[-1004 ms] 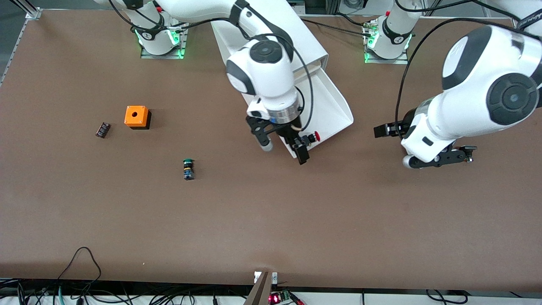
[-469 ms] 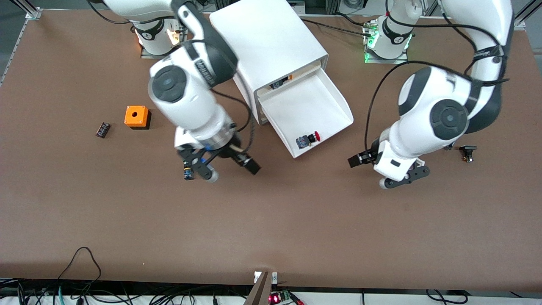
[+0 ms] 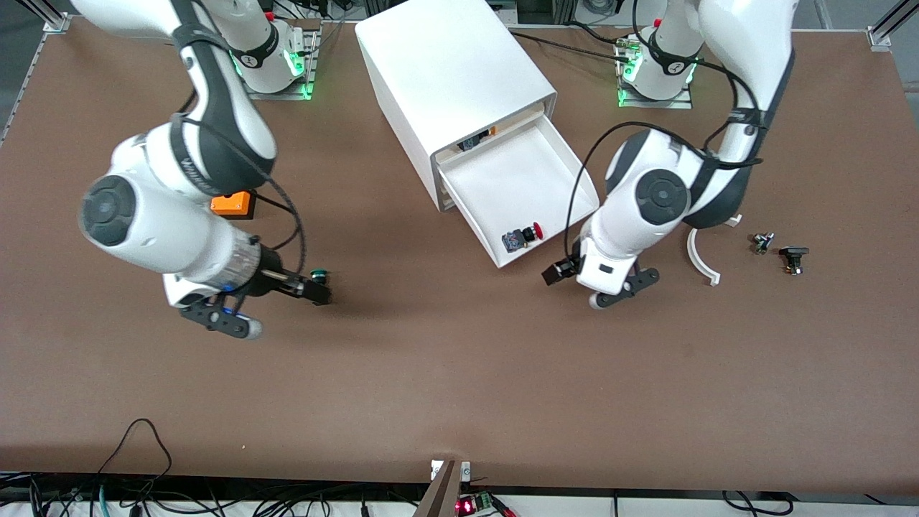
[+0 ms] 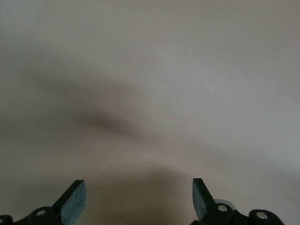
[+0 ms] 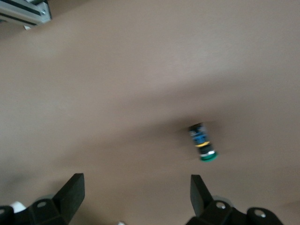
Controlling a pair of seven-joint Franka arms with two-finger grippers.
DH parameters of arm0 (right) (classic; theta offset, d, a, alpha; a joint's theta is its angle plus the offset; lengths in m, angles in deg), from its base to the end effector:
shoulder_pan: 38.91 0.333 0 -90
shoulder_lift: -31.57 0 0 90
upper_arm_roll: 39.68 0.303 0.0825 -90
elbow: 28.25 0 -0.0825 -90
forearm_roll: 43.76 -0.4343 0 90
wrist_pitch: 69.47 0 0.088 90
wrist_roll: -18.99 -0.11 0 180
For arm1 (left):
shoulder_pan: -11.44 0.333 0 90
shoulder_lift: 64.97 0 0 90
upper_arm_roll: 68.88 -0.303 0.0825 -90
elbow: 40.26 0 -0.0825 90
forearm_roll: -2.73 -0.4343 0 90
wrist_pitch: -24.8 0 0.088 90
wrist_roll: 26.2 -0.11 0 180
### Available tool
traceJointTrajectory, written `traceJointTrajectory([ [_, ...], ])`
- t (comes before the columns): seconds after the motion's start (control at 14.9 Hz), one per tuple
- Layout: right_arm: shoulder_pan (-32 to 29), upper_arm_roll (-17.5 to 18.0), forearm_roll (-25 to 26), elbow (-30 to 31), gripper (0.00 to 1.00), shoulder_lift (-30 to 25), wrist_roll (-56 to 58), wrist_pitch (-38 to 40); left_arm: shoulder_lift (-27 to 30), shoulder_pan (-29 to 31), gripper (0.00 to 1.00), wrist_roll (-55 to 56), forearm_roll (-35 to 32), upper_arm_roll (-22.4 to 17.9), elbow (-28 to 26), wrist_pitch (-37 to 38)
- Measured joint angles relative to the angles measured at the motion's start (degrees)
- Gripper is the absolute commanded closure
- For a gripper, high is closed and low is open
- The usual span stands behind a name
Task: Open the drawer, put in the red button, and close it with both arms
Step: 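Push the drawer shut with the left gripper while the right gripper withdraws, then press the drawer front fully closed with the left gripper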
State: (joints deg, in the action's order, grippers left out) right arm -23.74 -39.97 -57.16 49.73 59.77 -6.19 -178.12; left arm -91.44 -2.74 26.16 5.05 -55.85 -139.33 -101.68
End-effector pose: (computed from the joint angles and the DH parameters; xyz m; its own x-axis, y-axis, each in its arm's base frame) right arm 0.7194 0.2101 0.4151 0.9688 -0.2398 -0.0621 -0.2476 -0.9449 -0.2142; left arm 0.6274 -0.3119 0.2813 0.8822 0.4621 -0.0911 0.4698 -0.8771 0.1003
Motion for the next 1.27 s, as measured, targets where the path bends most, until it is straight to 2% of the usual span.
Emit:
traceJointTrajectory([
  [0.13,-1.71,-1.01,0.00,4.68,0.00,-3.33,7.75,0.00,-0.01,-0.72,0.00,0.69,0.00,0.00,-1.92,-0.56],
  [0.6,-2.09,-9.93,0.29,16.74,0.00,-15.00,29.04,0.57,0.39,-4.09,0.00,7.20,-0.05,0.10,-6.58,-3.56],
  [0.8,-2.02,-10.72,4.34,17.85,0.00,-18.80,30.72,2.83,1.71,-4.14,0.00,7.26,-0.05,1.30,-8.46,-3.55],
  [1.0,-1.57,-10.35,7.80,17.89,0.00,-22.12,30.72,5.26,3.39,-4.06,0.00,7.77,-0.03,5.11,-11.26,-2.46],
  [1.27,-1.47,-9.96,8.82,15.74,0.00,-24.84,30.72,8.03,4.33,-4.07,0.00,8.72,0.33,9.58,-12.61,3.94],
])
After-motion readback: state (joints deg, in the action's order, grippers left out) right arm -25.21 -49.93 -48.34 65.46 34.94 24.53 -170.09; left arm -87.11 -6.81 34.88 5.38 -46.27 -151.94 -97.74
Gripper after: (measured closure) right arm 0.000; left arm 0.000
